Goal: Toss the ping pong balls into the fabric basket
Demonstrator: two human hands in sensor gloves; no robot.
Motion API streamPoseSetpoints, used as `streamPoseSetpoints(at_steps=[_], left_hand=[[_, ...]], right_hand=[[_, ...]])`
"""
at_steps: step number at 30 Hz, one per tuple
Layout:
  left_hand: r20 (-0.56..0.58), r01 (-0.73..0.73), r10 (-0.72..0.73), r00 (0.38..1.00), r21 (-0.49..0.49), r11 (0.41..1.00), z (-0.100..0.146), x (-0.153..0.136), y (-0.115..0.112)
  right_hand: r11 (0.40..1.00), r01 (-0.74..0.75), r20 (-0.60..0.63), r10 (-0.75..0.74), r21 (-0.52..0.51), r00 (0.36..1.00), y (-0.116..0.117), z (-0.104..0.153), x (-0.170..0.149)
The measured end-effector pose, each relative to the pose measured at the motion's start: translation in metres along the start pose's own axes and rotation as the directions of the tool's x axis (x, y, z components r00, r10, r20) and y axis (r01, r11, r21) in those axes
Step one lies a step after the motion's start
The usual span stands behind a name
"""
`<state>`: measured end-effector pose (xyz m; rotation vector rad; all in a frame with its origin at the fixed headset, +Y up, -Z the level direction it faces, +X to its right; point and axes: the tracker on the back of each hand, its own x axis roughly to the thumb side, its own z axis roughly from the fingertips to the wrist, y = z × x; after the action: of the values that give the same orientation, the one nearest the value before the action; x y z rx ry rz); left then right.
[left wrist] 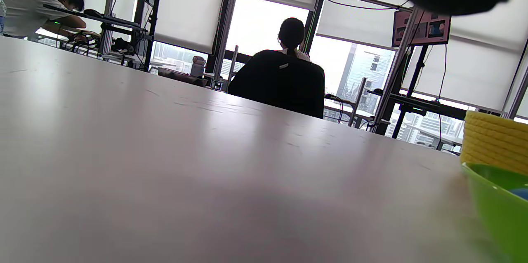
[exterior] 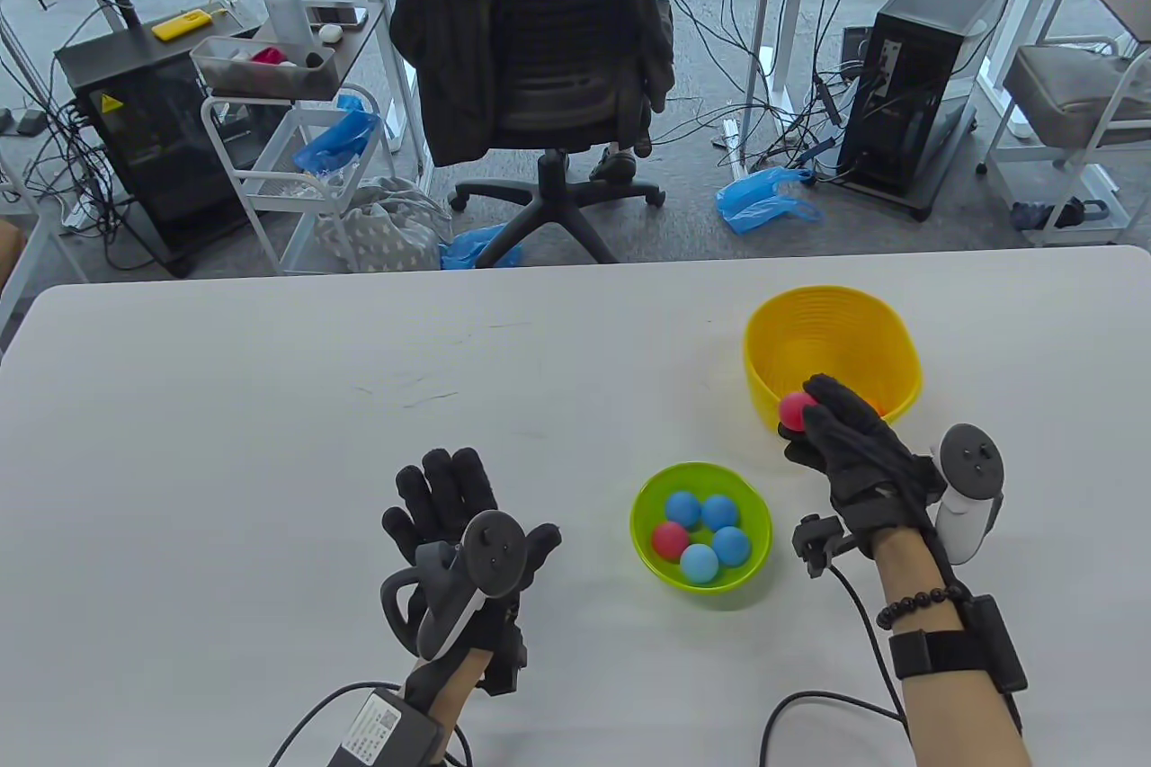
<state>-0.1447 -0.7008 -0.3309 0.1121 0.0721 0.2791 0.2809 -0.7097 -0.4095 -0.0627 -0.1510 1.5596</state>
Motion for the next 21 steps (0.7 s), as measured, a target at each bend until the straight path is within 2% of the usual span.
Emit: streamPoseSetpoints(at_steps=[3,6,9,17,21], left_hand=[[-0.005,0.005,-0.005,1.0,0.002,1.0,0.0,0.0,0.0],[-0.012,0.009,-0.009,1.0,0.003,1.0,0.0,0.0,0.0],[-0.02,0.008,-0.008,1.0,-0.002,1.0,0.0,0.0,0.0],[-0.025,-0.011,0.011,1.0,-0.006,1.0,0.001,-0.003,0.002],[-0.019,-0.012,0.012,1.0,-0.014,1.0,0.001,-0.003,0.001]], right_hand=[[0.996,0.077,-0.02,-0.076,0.044,0.997,-0.006,-0.008,-0.003],[0.963,0.225,-0.06,-0.218,0.151,0.974,-0.008,-0.015,-0.011],[0.938,0.298,-0.068,-0.29,0.177,0.955,-0.01,-0.017,-0.015],[0.97,0.23,0.052,-0.235,0.082,0.971,-0.025,-0.005,0.001],[0.999,0.049,0.149,-0.049,0.006,0.988,-0.022,0.007,0.019]])
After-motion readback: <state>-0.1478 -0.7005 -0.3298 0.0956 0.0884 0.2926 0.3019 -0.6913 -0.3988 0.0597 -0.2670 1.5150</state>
